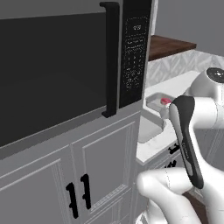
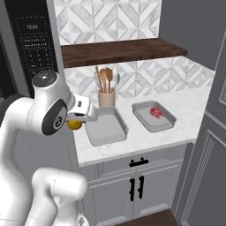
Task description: Place one lemon and one steak in each tupperware on the nearby counter, to pack two identical lunches.
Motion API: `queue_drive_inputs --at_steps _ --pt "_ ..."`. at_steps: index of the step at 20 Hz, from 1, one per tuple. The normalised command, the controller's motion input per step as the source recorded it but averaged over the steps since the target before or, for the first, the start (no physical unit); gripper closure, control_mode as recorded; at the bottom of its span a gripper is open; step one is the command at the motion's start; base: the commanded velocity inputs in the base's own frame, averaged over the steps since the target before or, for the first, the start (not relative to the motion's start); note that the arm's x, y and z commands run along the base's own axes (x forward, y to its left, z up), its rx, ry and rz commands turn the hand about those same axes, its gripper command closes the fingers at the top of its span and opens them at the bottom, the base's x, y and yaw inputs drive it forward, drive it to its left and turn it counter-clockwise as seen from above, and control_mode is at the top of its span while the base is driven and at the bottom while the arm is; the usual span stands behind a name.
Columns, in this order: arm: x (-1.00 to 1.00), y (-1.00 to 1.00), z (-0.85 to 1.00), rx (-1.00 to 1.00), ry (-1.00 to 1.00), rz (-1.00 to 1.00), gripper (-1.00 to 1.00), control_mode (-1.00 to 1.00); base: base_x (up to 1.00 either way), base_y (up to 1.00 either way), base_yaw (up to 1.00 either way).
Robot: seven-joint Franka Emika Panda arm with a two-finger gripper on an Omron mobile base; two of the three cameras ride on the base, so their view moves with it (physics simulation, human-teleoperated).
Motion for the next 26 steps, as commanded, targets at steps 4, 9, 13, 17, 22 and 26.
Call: queue_drive_inputs --at_steps 4,9,13,17,22,26 --pt "0.0 0.0 0.0 0.0 0.0 0.0 1.0 1.0 0.6 -0.19 0.11" --pt "0.62 -0.46 -0.18 0.04 0.05 0.21 1.0 -1.0 0.0 0.0 0.0" --pt "0.79 -0.5 -0.04 0.01 0.12 0.05 1.0 -1.0 0.0 0.0 0.0" --pt "1.0 -0.44 -0.1 0.0 0.25 -0.14 1.0 -1.0 0.0 0.0 0.0" --pt "0.92 -0.6 -0.28 0.0 0.09 -0.23 1.0 -1.0 0.0 0.0 0.0" --pt "0.71 -0.87 -0.27 0.0 0.0 -0.05 1.0 -1.0 0.0 0.0 0.0"
